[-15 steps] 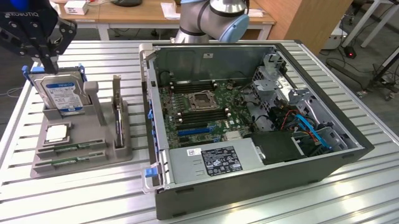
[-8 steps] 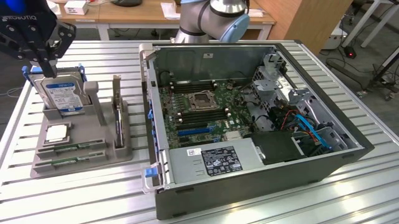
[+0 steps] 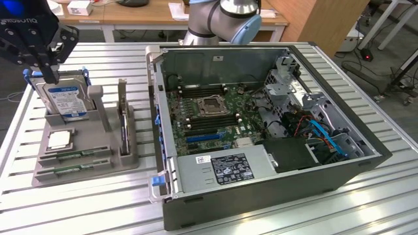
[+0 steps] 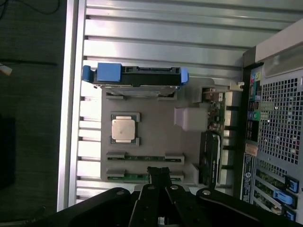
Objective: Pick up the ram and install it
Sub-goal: 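Reach for the ram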
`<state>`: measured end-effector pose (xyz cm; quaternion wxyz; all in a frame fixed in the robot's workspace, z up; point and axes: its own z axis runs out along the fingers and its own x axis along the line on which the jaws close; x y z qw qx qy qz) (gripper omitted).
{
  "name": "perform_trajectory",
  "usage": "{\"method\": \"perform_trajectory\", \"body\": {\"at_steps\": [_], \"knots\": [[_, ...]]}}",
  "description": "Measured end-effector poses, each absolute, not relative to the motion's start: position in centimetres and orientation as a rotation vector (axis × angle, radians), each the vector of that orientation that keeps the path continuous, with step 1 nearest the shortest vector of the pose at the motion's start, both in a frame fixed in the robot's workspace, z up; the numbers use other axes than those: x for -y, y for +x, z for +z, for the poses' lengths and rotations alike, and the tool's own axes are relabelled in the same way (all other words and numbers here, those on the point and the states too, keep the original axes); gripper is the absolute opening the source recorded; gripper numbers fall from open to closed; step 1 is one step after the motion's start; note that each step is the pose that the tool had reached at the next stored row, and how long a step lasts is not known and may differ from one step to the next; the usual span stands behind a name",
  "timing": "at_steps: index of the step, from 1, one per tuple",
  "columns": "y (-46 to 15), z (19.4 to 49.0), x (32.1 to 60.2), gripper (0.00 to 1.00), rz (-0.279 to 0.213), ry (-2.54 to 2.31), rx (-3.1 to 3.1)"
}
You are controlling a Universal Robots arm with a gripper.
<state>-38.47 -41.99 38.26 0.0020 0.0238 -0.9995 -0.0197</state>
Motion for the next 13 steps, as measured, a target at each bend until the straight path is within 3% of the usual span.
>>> {"method": "perform_trajectory", "body": {"at_steps": [13], "knots": [[-38.5, 38.3, 43.3, 0.09, -0.062, 0.075, 3.136]]}}
